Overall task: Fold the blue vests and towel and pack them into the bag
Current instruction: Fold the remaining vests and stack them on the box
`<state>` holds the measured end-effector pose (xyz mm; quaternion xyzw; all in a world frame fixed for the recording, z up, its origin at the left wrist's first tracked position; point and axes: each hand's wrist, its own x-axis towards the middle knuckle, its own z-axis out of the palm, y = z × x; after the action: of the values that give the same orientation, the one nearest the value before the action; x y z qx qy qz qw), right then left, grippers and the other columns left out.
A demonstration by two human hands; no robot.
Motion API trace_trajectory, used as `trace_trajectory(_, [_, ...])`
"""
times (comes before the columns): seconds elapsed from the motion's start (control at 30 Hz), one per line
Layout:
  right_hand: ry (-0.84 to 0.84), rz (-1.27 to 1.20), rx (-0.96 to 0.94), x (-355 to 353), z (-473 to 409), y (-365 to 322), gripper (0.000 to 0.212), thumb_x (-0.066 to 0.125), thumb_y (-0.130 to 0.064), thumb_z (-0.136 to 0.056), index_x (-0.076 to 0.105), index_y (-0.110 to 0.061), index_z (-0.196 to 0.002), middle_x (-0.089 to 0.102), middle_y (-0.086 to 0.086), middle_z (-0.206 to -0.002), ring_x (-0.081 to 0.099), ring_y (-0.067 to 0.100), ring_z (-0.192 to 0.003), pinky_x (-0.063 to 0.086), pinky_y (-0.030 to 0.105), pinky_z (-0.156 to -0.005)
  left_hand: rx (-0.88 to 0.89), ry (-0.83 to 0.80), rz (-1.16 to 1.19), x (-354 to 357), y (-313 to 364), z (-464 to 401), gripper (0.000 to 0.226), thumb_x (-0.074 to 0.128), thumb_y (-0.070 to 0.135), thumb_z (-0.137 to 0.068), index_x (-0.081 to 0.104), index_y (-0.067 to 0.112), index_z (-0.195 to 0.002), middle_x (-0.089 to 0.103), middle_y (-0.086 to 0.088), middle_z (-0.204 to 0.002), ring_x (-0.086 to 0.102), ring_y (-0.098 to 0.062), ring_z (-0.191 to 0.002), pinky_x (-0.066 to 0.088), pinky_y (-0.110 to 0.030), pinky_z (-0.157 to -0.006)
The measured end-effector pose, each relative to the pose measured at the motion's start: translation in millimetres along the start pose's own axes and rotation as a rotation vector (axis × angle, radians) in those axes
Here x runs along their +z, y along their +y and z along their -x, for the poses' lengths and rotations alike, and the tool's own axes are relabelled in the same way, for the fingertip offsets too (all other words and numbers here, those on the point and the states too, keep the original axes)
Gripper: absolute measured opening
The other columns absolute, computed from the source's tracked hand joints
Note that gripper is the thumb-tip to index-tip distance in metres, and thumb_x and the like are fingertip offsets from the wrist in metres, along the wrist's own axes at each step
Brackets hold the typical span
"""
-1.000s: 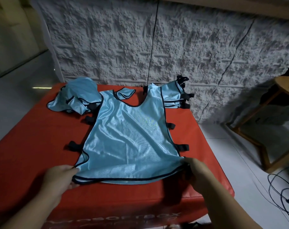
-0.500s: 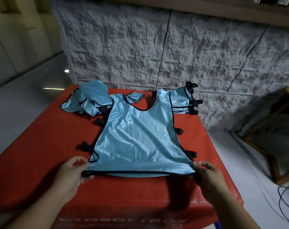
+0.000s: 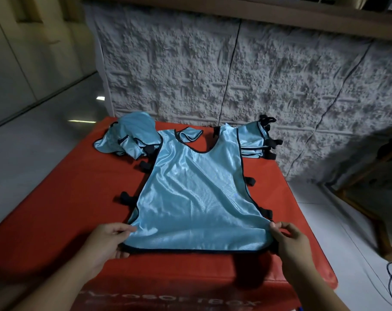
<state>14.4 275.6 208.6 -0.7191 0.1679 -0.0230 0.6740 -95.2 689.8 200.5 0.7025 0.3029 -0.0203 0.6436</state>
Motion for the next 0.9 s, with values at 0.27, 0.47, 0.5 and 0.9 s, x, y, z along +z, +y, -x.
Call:
trace_trajectory(0.27, [-0.180, -0.136, 0.109, -7.9, 8.5, -14.5, 0.019, 0.056, 0.019, -0.081, 0.069, 0.017, -0.095, 0.071, 0.026, -0.083, 0.069, 0.037, -0.077, 0.058, 0.030, -0.054, -0.042, -0.021, -0.044, -9.4, 0.6, 1.7, 0.026, 0.054, -0.007, -0.094, 0.077, 0.005, -0.098, 0.066, -0.017, -0.111, 0.064, -0.032, -0.073, 0.057, -0.043, -0.074])
trace_trajectory(0.47, [-0.369, 0.217, -0.091, -12.9, 17.0, -22.8, 0.057, 0.054, 0.022, -0.058, 0.068, 0.005, -0.110, 0.076, 0.008, -0.074, 0.069, 0.013, -0.064, 0.055, 0.019, -0.058, 0.063, -0.095, -0.128, -21.4, -7.7, 0.0, 0.049, 0.067, -0.023, -0.076, 0.076, 0.015, -0.106, 0.075, -0.010, -0.112, 0.074, -0.026, -0.097, 0.054, -0.050, -0.098])
trace_trajectory(0.5, [-0.351, 0.287, -0.143, -11.7, 15.6, -20.3, 0.054, 0.055, 0.022, -0.060, 0.067, 0.002, -0.109, 0.075, 0.001, -0.068, 0.066, 0.005, -0.058, 0.051, 0.015, -0.054, 0.092, -0.067, -0.155, -21.6, -9.1, -0.6, 0.046, 0.071, -0.021, -0.077, 0.077, 0.016, -0.104, 0.076, -0.005, -0.109, 0.074, -0.023, -0.100, 0.054, -0.051, -0.098])
trace_trajectory(0.9, [-0.157, 0.913, -0.507, 2.1, 0.4, 1.8, 0.049, 0.072, 0.007, -0.062, 0.057, -0.037, -0.077, 0.059, -0.012, -0.082, 0.052, 0.011, -0.071, 0.035, 0.009, -0.060, 0.157, 0.087, 0.028, -7.0, 2.0, -4.6, 0.015, 0.061, 0.000, -0.096, 0.070, -0.010, -0.091, 0.069, -0.034, -0.085, 0.076, -0.031, -0.082, 0.059, -0.032, -0.085])
